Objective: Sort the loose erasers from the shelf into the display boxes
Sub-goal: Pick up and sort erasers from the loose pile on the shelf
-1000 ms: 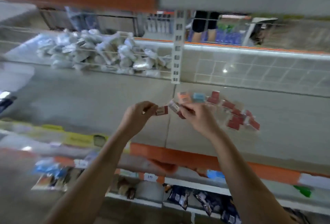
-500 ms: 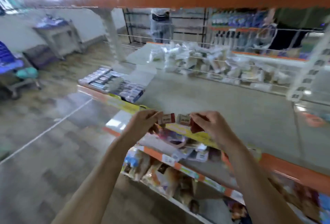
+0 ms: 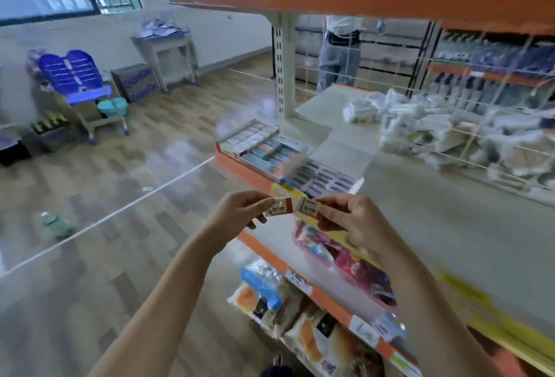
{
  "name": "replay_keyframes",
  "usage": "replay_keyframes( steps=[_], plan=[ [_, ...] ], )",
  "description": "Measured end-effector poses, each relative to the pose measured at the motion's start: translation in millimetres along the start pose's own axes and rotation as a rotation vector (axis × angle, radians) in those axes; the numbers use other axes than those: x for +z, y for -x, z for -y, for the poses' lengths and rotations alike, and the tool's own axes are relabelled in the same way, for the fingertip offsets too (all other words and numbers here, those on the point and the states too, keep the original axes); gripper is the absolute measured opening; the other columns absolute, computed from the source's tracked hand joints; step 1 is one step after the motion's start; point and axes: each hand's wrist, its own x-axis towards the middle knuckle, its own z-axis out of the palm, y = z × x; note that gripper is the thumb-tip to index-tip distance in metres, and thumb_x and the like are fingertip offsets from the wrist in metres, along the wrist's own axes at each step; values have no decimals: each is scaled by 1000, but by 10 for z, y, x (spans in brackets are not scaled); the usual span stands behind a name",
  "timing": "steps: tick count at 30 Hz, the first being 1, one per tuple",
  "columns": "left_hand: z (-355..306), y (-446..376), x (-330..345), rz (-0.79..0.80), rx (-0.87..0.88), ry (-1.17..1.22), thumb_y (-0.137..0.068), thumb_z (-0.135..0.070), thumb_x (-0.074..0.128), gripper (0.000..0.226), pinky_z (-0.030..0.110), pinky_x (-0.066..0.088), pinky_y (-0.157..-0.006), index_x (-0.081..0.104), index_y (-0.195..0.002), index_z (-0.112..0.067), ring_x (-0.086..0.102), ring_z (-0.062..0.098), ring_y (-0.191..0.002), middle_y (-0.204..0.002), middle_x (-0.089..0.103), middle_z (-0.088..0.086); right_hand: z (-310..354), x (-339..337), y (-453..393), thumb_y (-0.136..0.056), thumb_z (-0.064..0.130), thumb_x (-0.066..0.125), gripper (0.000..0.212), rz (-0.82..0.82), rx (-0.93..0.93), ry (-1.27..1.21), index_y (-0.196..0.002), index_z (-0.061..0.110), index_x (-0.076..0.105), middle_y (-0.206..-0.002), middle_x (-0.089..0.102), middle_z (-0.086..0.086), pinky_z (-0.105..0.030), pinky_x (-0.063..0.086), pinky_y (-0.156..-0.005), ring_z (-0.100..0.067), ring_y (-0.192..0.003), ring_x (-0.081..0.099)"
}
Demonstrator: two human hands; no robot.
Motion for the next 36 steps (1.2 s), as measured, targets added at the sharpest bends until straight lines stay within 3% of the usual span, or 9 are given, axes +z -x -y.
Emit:
replay_keyframes(
  steps=[4, 8, 14, 17, 20, 22, 26, 32, 36],
  plan=[
    [95, -647, -440, -8, 47, -32, -89, -17, 60, 13, 14, 42, -51, 68, -84, -26, 53, 0, -57, -60, 62, -12, 144, 129, -713, -86, 3, 60, 15, -13, -39, 55, -92, 14, 69, -71, 69, 2, -19, 55, -66, -8, -62, 64],
    [168, -1297, -787, 9, 69, -61, -89, -17, 60, 12, 14, 41, -51, 68, -85, -25, 54, 4, -60, -61, 62, -12, 335, 182, -1362, -88, 4, 61, 13, -68, -43, 157, -94, 14, 68, -83, 70, -8, -18, 55, -68, -10, -65, 67],
    [357, -1944, -1207, 43, 58, -57, -89, -19, 61, 10, 14, 41, -52, 69, -88, -25, 53, 2, -59, -60, 63, -14, 388, 384, -2122, -86, 9, 65, 10, -47, 16, 297, -92, 18, 66, -93, 69, -11, -35, 56, -85, -22, -82, 69],
    [427, -2196, -1432, 67, 98, -95, -88, -20, 62, 9, 15, 41, -51, 68, -86, -26, 53, 0, -56, -60, 64, -13, 381, 545, -2394, -86, 16, 66, 10, -45, 18, 462, -91, 24, 65, -92, 70, 0, -28, 55, -79, -12, -80, 68],
    [505, -2488, -1652, 94, 138, -156, -88, -22, 62, 10, 21, 42, -54, 69, -86, -29, 56, 9, -63, -70, 67, -8, 407, 725, -2603, -85, 23, 68, 10, -57, 20, 573, -90, 28, 61, -91, 65, 10, -19, 50, -69, -5, -76, 64],
    [554, -2660, -1767, 132, 157, -172, -89, -22, 61, 10, 21, 42, -55, 70, -90, -26, 56, 8, -63, -71, 68, -10, 412, 855, -2738, -84, 26, 68, 9, -73, 50, 611, -88, 29, 61, -91, 65, 8, -22, 51, -68, -9, -77, 64],
    [616, -2957, -1952, 212, 207, -172, -88, -21, 61, 10, 14, 41, -52, 70, -90, -26, 54, 2, -60, -67, 66, -12, 429, 1096, -2967, -84, 31, 67, 9, -87, 120, 673, -90, 29, 61, -87, 61, 15, -13, 43, -61, -1, -76, 59],
    [766, -3343, -2125, 379, 277, -141, -88, -20, 62, 16, 11, 41, -51, 68, -85, -34, 55, -1, -58, -68, 68, -16, 384, 1397, -3156, -84, 36, 66, 17, -102, 271, 725, -99, 27, 65, -96, 66, 12, -26, 53, -81, 0, -85, 60],
    [841, -3490, -2121, 491, 295, -166, -88, -23, 61, 13, 11, 41, -52, 68, -89, -34, 55, -2, -59, -72, 69, -16, 367, 1526, -3140, -86, 33, 65, 14, -118, 350, 675, -98, 27, 66, -94, 67, 12, -30, 53, -83, -2, -86, 62]
  ],
)
